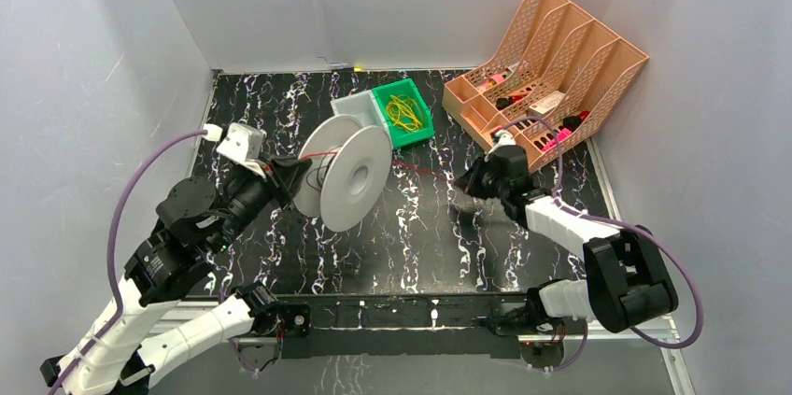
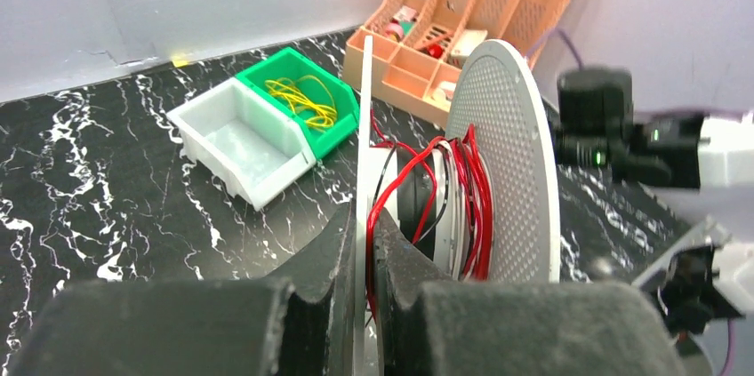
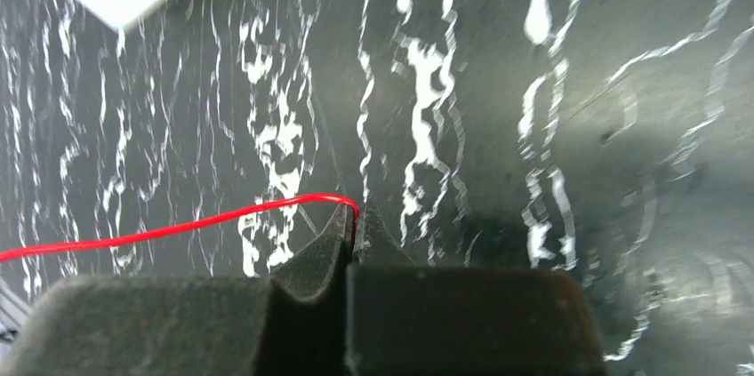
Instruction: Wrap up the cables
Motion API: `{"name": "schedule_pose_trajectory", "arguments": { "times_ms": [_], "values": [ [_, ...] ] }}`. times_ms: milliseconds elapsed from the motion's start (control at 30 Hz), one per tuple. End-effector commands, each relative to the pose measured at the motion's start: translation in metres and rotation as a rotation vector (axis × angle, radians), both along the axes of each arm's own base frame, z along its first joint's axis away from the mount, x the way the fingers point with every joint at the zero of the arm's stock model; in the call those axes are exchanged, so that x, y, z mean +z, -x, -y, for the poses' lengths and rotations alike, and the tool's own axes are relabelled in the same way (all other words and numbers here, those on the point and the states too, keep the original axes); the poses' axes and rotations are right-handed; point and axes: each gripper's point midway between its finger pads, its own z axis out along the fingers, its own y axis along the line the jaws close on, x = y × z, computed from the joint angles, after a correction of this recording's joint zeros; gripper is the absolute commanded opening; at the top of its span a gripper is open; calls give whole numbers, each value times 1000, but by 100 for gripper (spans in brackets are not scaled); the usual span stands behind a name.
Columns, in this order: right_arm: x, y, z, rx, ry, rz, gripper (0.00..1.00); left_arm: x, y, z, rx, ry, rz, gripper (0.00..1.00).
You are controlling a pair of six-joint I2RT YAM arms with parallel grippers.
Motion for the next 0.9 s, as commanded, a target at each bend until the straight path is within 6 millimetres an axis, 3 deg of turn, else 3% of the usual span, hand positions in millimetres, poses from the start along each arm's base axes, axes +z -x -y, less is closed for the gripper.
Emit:
{"name": "schedule_pose_trajectory", "arguments": {
  "times_ms": [0, 200, 333, 567, 867],
  "values": [
    [7, 12, -25, 26, 5, 92, 0, 66, -15, -21, 159, 255, 134, 0],
    [3, 57, -74, 143, 33, 104, 0, 58, -47, -32, 347, 243, 139, 0],
    [11, 85, -98, 198, 45, 123, 0, 47, -67, -34, 446, 187, 157, 0],
    [43, 133, -133, 283, 59, 186, 0, 28, -97, -23, 532, 53, 173, 0],
    [108, 186, -169, 385, -18, 274, 0, -7, -124, -15, 609, -125, 171, 0]
  ]
}}
